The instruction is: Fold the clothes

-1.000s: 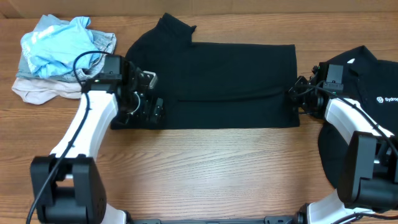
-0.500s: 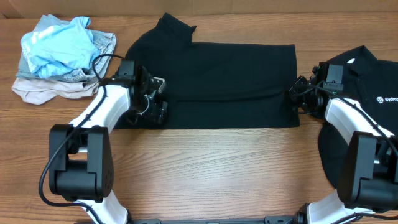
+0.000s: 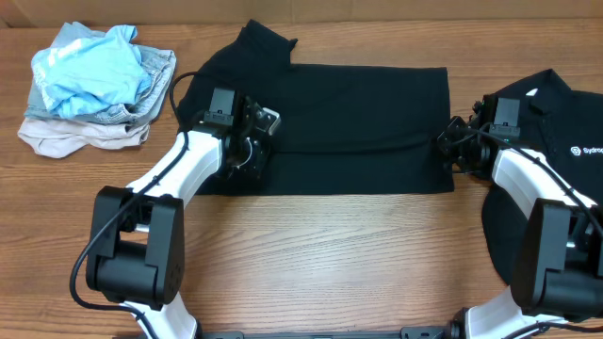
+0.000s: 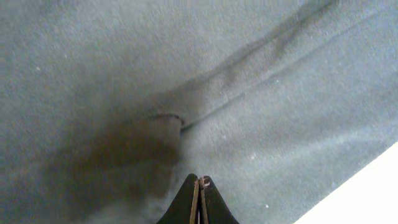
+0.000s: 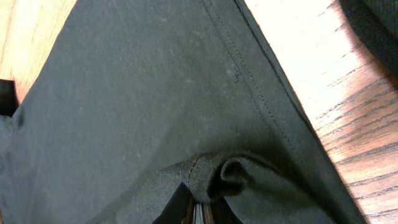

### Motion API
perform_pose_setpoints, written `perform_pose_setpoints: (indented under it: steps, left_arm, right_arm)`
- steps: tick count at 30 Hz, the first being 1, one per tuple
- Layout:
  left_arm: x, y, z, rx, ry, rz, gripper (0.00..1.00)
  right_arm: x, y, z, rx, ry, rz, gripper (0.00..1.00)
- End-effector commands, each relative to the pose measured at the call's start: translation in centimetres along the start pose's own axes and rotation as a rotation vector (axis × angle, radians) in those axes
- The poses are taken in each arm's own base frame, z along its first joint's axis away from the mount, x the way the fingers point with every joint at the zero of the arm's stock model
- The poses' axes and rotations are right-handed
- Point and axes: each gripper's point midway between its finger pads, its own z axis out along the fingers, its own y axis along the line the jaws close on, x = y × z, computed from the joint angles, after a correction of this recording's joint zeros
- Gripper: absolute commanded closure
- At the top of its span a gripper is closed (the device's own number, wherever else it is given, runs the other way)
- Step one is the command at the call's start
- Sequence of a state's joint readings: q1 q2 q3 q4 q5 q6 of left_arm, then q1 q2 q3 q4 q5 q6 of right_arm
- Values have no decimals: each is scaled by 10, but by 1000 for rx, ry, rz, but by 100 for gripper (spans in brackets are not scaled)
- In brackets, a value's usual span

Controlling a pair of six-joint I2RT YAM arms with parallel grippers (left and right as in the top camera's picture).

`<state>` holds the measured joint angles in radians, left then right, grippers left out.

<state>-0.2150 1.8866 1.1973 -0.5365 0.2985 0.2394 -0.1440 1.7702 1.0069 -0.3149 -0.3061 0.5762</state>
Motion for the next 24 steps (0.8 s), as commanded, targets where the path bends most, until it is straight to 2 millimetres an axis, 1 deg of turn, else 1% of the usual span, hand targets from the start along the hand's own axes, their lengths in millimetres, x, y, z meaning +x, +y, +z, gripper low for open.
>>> perform_pose_setpoints:
  steps: [1, 7, 9, 12, 15, 17, 21, 24]
  left_arm:
    - [5, -4, 16, 44, 16, -8, 96]
    - [2, 7, 39, 26, -5, -82, 96]
    - [0, 15, 43, -10, -13, -112, 96]
    - [-6, 23, 42, -51, -34, -153, 96]
    - [-16, 24, 38, -55, -57, -168, 96]
    - [-23, 24, 34, -50, -74, -176, 96]
    - [-37, 24, 27, -50, -94, -174, 96]
    - [-41, 27, 25, -63, -106, -171, 96]
  right_arm:
    - [-15, 10, -9, -14, -49, -10, 94]
    - [-14, 10, -9, -11, -46, -9, 94]
    - [-14, 9, -9, -10, -45, -12, 94]
    - [-14, 9, -9, -9, -44, -12, 94]
    - [-14, 9, -9, -9, -43, -11, 93]
    - [-14, 9, -9, -10, -44, -11, 90]
    - [-16, 7, -9, 5, -55, -11, 89]
    - [-22, 1, -10, 41, -89, -11, 90]
